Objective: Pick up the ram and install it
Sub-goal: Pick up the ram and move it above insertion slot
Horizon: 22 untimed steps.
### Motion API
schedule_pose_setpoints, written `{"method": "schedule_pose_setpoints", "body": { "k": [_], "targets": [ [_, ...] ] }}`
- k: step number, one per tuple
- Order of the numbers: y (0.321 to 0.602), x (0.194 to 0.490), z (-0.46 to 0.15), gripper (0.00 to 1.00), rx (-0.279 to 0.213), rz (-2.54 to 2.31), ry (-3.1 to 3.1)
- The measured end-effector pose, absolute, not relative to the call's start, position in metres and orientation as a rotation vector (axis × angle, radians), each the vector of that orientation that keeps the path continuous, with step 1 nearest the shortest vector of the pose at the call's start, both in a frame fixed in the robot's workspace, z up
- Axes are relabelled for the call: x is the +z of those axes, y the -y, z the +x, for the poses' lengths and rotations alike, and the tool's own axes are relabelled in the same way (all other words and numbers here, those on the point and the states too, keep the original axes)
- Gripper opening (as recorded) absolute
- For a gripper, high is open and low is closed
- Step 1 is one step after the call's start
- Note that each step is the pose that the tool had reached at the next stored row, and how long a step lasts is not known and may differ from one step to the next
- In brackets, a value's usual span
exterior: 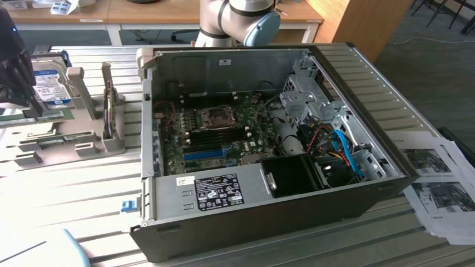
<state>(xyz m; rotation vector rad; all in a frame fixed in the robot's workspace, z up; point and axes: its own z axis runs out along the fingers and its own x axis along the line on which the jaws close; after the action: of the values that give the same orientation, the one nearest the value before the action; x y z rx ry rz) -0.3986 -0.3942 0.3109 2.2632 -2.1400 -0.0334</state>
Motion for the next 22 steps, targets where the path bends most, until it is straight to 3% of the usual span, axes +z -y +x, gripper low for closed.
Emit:
{"method": "schedule_pose_setpoints", "body": {
  "k": [22],
  "targets": [
    [0.394,0.35,-0.398,0.11,-0.005,2.248,2.127]
  ]
}}
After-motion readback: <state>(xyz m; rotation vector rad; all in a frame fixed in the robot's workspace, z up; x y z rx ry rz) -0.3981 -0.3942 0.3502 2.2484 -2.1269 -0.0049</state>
